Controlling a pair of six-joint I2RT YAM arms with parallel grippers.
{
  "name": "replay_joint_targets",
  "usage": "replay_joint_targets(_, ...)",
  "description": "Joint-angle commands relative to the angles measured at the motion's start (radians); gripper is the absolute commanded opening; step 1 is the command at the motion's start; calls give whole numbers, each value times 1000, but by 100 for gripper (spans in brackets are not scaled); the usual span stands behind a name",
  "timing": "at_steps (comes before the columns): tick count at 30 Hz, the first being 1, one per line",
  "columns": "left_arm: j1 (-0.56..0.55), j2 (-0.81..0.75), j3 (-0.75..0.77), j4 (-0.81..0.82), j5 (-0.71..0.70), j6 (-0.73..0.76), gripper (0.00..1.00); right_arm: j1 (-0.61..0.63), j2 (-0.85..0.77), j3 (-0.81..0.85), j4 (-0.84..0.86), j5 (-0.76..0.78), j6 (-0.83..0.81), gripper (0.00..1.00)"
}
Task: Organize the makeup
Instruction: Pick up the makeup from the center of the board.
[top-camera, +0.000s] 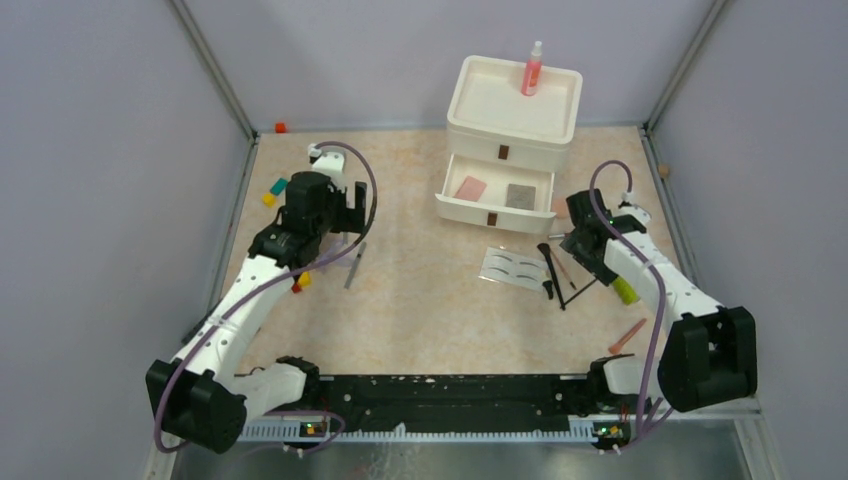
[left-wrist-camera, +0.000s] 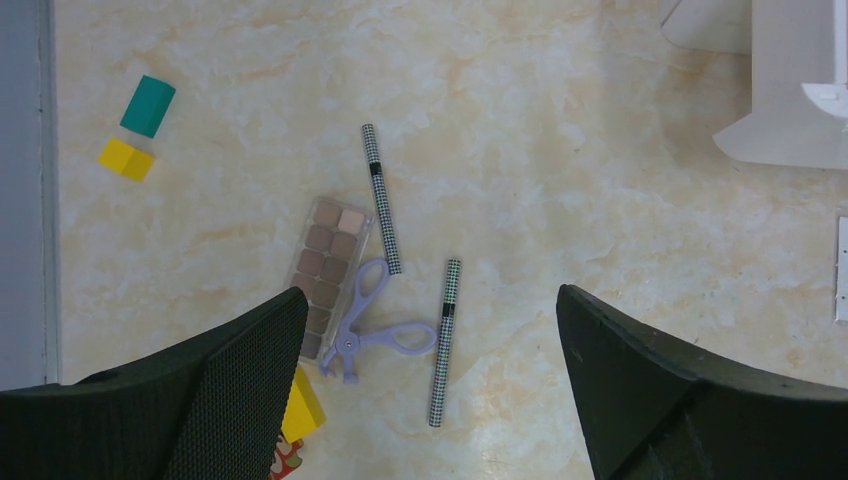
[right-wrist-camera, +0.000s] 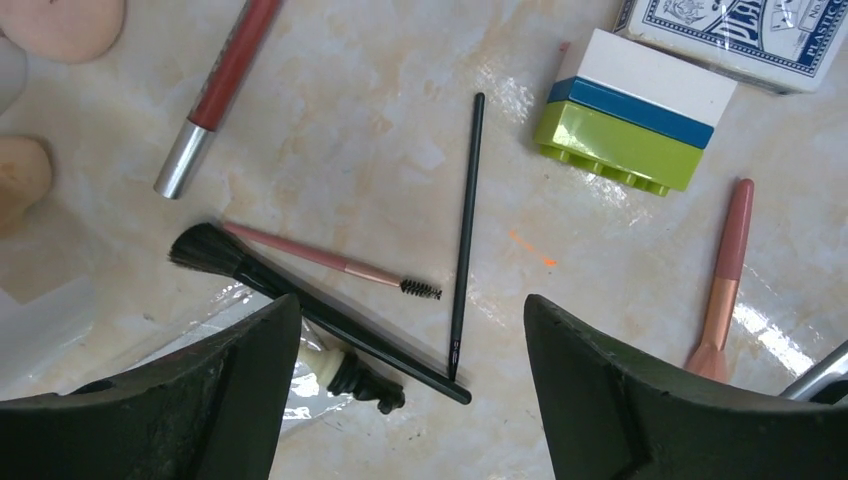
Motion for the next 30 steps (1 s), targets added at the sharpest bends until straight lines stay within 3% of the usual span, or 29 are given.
replay_joint_targets(1,13,-20,0,26,1,7,99,-11,-11,75,-35,72,27,80)
replay_joint_targets(8,33,-8,1,26,13,1,99,-16,-49,117,-76,178,61,79)
replay_joint_targets(17,37,49,12,17,52,-45,99,-19,-178,80,45,170,-41,79)
replay_joint_targets(23,37,74,28,-47,75,-182,99,-19,-191,87,58,74,-88,79)
replay_joint_targets(30,37,62,-37,-86,-23,-277,99,-19,-239,26,83,-13,-119,79)
